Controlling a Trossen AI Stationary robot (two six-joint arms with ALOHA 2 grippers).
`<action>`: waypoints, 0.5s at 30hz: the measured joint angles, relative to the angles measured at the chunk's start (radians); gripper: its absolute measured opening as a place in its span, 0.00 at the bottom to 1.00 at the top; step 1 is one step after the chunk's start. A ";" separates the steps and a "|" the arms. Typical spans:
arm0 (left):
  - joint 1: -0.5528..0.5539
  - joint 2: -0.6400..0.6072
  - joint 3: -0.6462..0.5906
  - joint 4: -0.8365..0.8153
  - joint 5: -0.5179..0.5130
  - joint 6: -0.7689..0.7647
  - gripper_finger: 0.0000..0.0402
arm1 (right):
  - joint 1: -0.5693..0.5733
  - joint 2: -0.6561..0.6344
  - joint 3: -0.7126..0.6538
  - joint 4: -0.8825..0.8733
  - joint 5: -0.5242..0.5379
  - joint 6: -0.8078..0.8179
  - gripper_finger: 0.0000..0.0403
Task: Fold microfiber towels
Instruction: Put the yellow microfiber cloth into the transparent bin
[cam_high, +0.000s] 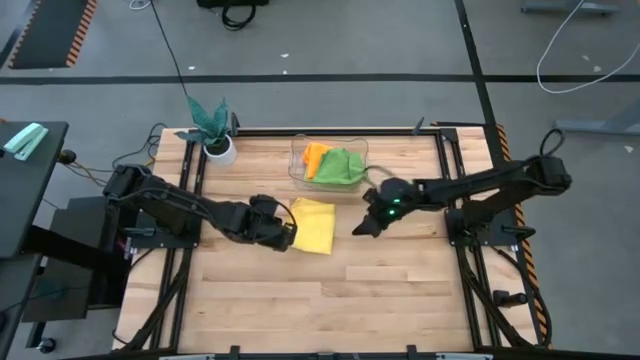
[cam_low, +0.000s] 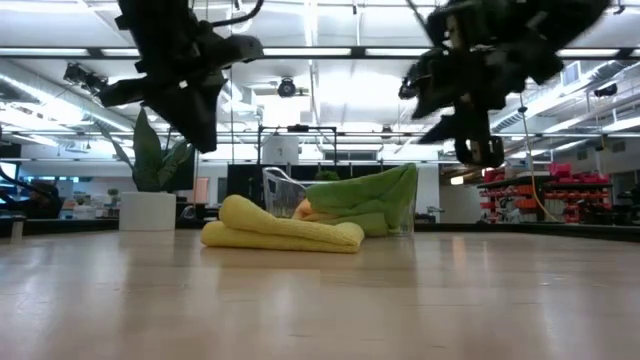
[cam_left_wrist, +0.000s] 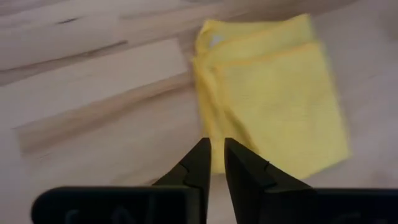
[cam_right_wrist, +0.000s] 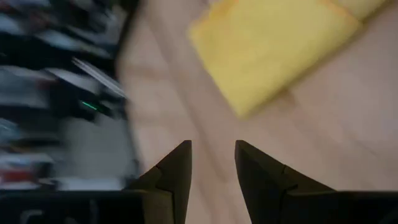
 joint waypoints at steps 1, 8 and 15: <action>0.007 -0.001 0.000 -0.017 0.008 0.005 0.14 | 0.002 -0.029 -0.045 0.082 0.000 0.049 0.32; 0.068 -0.010 -0.001 -0.093 0.039 0.107 0.08 | 0.000 -0.142 -0.209 0.258 0.086 0.183 0.32; 0.123 -0.049 -0.004 -0.113 0.049 0.204 0.01 | -0.030 -0.060 -0.235 0.305 0.087 0.275 0.34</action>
